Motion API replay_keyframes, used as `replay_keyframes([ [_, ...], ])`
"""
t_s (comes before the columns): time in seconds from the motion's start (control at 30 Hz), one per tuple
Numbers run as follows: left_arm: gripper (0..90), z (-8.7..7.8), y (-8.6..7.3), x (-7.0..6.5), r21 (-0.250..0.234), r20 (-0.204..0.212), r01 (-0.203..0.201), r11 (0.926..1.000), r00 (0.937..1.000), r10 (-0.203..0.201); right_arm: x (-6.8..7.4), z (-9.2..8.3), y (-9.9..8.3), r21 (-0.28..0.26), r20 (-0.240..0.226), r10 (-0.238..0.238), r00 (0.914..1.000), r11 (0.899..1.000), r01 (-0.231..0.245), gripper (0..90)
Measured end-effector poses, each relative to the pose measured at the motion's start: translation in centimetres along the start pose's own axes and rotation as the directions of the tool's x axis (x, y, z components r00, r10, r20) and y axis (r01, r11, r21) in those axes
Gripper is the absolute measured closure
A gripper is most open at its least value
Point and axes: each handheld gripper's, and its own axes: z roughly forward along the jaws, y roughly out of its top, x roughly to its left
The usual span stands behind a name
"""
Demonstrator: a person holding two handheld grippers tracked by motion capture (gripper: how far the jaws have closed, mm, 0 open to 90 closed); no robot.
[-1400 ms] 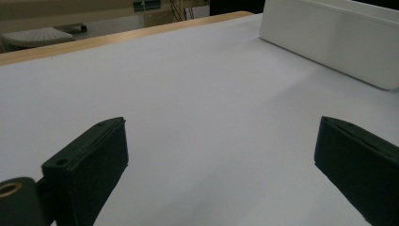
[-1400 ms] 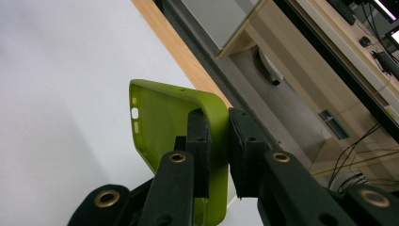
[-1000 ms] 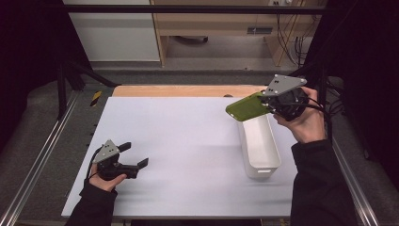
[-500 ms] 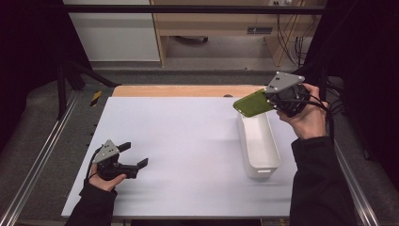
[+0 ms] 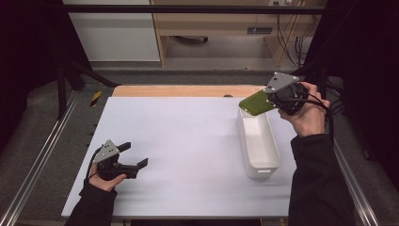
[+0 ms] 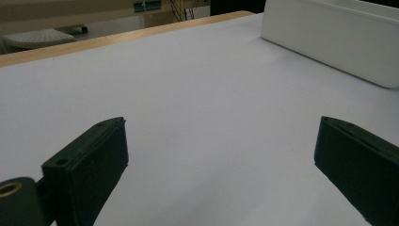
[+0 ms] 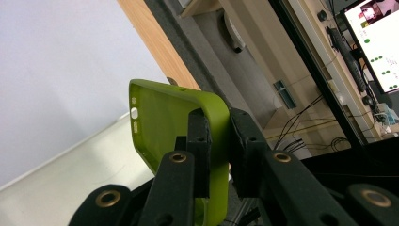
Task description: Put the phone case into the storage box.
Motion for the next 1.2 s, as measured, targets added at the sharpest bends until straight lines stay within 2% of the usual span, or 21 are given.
replay_keyframes([
  [0.27, 3.3, 0.1, 0.0, 0.0, 0.002, 0.0, -0.004, 1.0, 1.0, 0.004, -0.1, 0.7, -0.2, 0.035, 0.004, -0.022, 0.9997, 0.999, 0.022, 80.0],
  [0.6, 3.3, 0.1, -0.1, 0.0, 0.004, 0.001, -0.003, 1.0, 1.0, 0.003, 0.0, 2.2, -0.2, 0.081, -0.014, -0.088, 0.996, 0.993, 0.089, 80.0],
  [0.7, 3.3, 0.1, -0.1, 0.0, 0.006, 0.002, -0.005, 1.0, 1.0, 0.005, 0.0, 2.8, -0.2, 0.084, -0.023, -0.12, 0.9925, 0.989, 0.121, 80.0],
  [0.93, 3.3, 0.2, -0.1, 0.1, 0.012, 0.003, -0.005, 0.9999, 1.0, 0.005, -0.1, 3.8, -0.1, 0.103, -0.047, -0.146, 0.9882, 0.983, 0.15, 80.0],
  [1.2, 3.3, 0.3, -0.2, 0.1, 0.013, 0.003, -0.006, 0.9999, 1.0, 0.006, 0.0, 4.7, -0.1, 0.107, -0.084, -0.191, 0.9781, 0.974, 0.199, 80.0],
])
